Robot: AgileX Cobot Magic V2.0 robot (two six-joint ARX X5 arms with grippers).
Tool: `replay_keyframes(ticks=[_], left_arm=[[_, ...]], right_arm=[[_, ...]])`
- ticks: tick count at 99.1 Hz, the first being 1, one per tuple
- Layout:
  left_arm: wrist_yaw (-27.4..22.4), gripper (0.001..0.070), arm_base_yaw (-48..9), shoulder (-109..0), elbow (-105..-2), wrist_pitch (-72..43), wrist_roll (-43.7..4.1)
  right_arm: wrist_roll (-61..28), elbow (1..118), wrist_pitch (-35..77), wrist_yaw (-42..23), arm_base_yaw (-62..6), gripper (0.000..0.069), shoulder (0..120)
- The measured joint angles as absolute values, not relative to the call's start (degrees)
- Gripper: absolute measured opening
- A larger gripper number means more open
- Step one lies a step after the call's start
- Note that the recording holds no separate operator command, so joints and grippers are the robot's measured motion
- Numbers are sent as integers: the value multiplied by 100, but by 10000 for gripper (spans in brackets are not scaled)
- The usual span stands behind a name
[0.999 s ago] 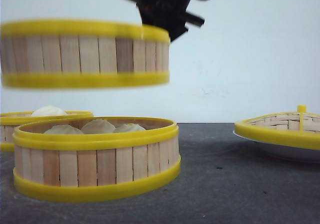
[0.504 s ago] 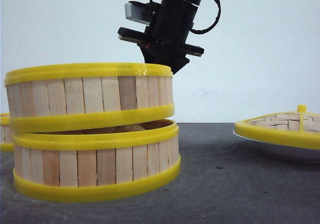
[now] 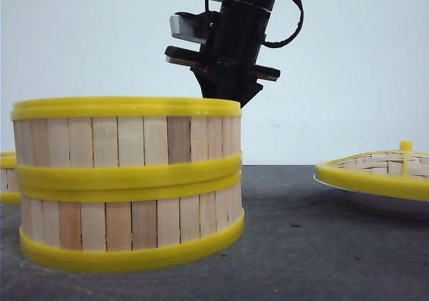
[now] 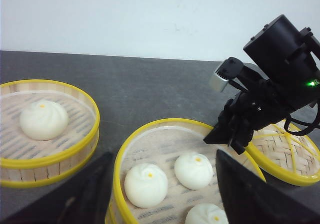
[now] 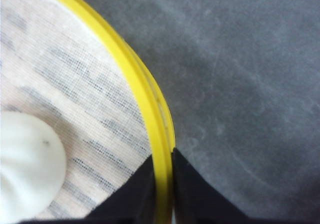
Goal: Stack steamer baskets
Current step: 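Lift the basket with the right gripper and lower it onto the nearest basket, then open the right gripper and withdraw it upward from the stack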
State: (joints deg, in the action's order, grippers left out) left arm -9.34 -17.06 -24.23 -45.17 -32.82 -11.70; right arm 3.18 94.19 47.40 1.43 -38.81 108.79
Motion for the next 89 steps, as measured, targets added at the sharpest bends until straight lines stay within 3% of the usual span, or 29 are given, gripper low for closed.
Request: replay_keyframes(ticks=[12, 21, 40, 60, 89], left_arm=[[-934, 388, -1706, -2423, -4517, -3282, -1162], [-934, 388, -1706, -2423, -4517, -3282, -1162], [-926, 387, -1706, -2423, -4517, -3385, -1164], [-869, 387, -1706, -2423, -4517, -3448, -1164], [-331, 387, -1704, -2714, -4523, -3103, -1164]], right_arm=[[303, 9419, 4639, 143, -3881, 262, 10879], [298, 9419, 4414, 141, -3857, 321, 10879], [281, 9417, 4101, 115, -3813, 340, 10534], [99, 9421, 3704, -56, -3809, 340, 9059], [-167, 9441, 4071, -440, -3826, 340, 7262]])
